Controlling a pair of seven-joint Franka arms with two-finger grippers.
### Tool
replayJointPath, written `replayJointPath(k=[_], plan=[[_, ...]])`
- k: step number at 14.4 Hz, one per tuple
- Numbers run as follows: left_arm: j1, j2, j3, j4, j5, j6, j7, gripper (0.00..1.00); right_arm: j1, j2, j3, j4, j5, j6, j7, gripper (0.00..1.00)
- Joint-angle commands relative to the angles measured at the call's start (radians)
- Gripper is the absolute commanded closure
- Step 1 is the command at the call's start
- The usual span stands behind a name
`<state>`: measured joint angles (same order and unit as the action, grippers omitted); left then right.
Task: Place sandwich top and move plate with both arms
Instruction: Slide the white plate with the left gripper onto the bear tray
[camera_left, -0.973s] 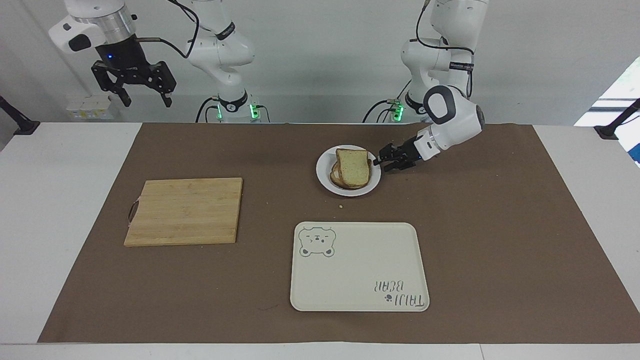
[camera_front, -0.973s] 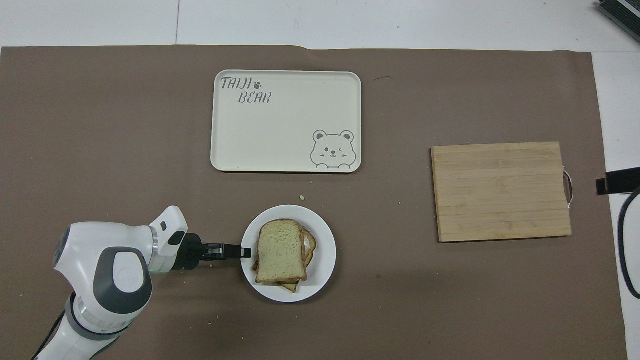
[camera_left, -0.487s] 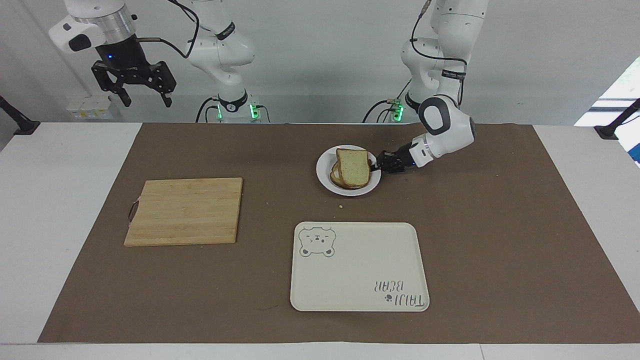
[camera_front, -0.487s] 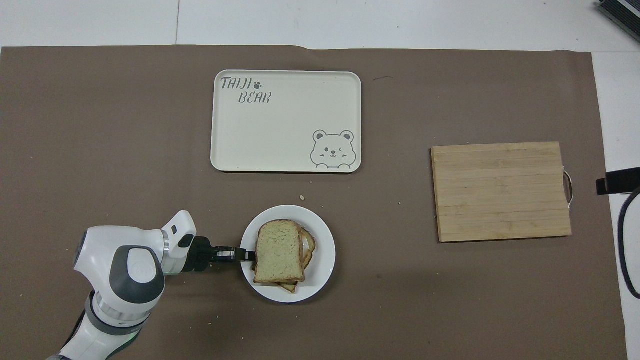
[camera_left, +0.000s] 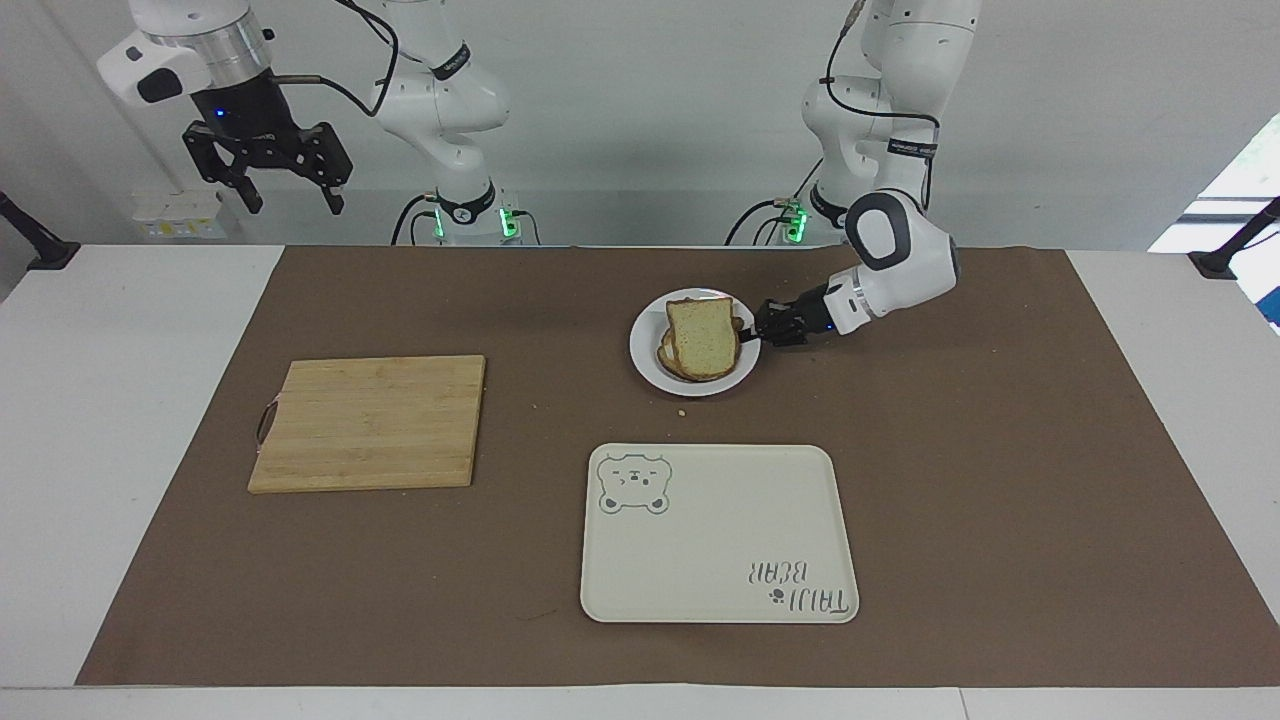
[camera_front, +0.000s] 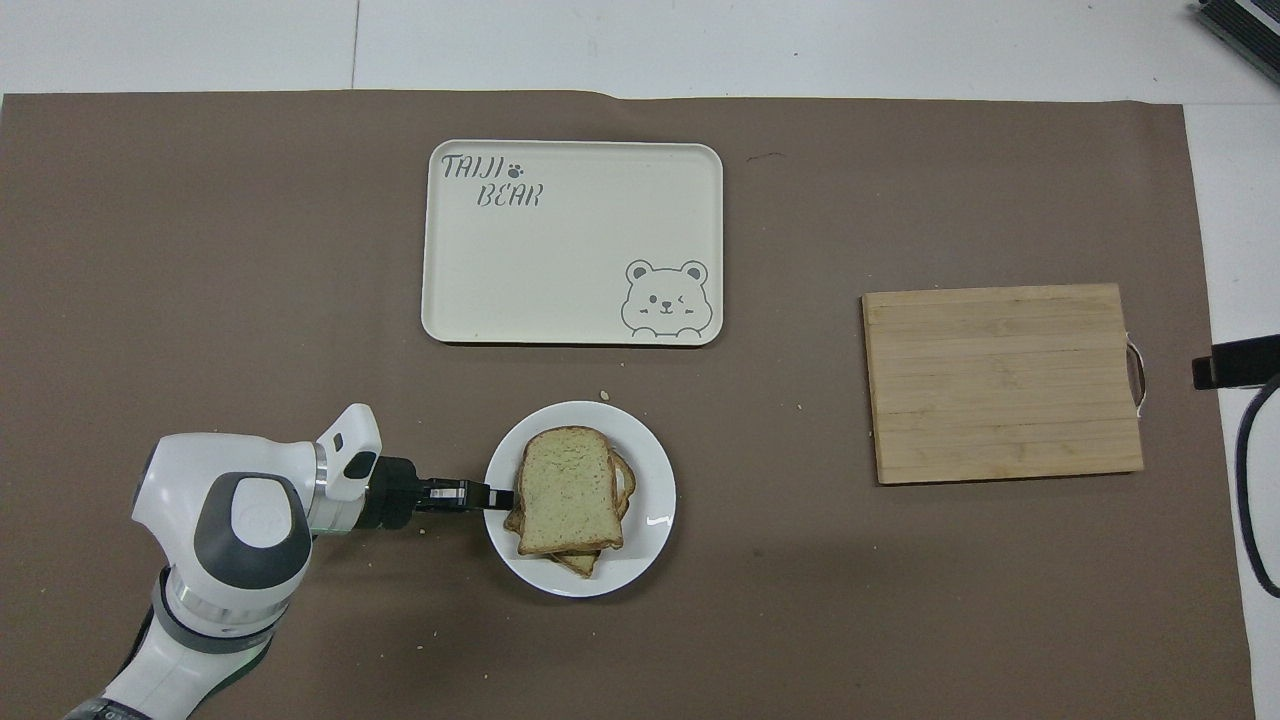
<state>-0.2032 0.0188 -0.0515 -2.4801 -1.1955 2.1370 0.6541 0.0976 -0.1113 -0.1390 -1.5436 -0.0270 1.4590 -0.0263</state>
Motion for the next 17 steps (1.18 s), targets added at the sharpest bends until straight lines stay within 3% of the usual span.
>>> replayJointPath(k=[1, 7, 11, 17], plan=[[0.085, 0.061, 0.002, 0.105, -0.007, -0.126, 0.015, 1.0, -0.01, -0.014, 0.007, -0.012, 0.004, -0.006, -0.023, 0.0], [0.122, 0.19, 0.004, 0.35, 0.025, -0.174, -0.002, 1.0, -0.01, -0.013, 0.007, -0.012, 0.004, -0.006, -0.023, 0.0], [0.13, 0.349, 0.001, 0.59, 0.123, -0.172, -0.14, 1.0, -0.01, -0.014, 0.007, -0.012, 0.004, -0.006, -0.023, 0.0], [0.162, 0.593, -0.031, 0.88, 0.119, -0.149, -0.207, 1.0, -0.01, -0.013, 0.007, -0.012, 0.004, -0.006, -0.023, 0.0]])
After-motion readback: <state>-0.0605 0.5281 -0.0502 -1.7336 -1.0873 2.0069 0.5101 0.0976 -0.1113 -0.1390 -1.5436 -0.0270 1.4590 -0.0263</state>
